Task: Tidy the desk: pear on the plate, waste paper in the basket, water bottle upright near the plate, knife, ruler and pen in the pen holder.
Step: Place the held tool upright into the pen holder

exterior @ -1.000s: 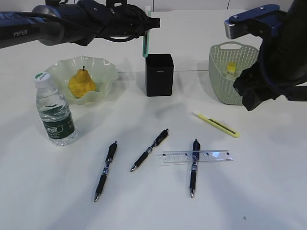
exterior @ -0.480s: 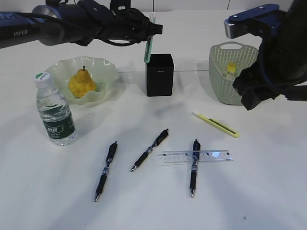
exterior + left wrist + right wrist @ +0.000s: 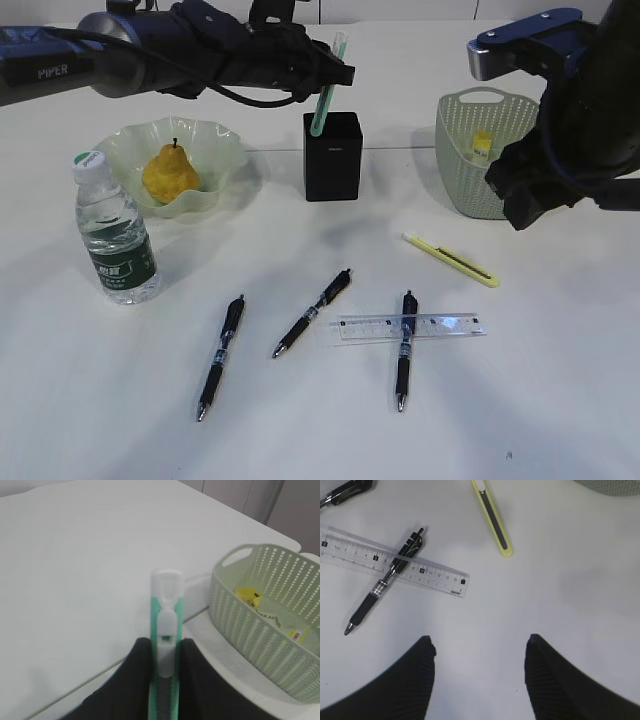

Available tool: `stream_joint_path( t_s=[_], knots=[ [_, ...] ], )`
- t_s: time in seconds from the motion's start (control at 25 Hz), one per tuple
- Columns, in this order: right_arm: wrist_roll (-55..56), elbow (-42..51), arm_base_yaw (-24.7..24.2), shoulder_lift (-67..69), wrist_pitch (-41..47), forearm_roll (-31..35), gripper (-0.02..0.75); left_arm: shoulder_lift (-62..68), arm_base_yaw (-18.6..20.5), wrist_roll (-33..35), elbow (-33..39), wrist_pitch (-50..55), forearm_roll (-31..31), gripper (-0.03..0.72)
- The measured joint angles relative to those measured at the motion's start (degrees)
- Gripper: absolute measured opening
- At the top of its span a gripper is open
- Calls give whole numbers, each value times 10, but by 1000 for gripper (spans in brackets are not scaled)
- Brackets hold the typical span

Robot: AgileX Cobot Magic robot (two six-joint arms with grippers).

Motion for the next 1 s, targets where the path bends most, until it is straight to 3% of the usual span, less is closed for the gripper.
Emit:
stream_joint_path(
  t_s=[0.24,0.36,0.6,1.0],
  knots=[
    [0,0,0,0,0,0,428,0,14,50,0,27,-15,97],
    [0,0,0,0,0,0,428,0,32,120,0,68,-80,97],
    [0,0,0,0,0,0,428,0,80,363,0,152,-301,97],
    [0,0,0,0,0,0,428,0,85,495,0,190,-379,97]
  ],
)
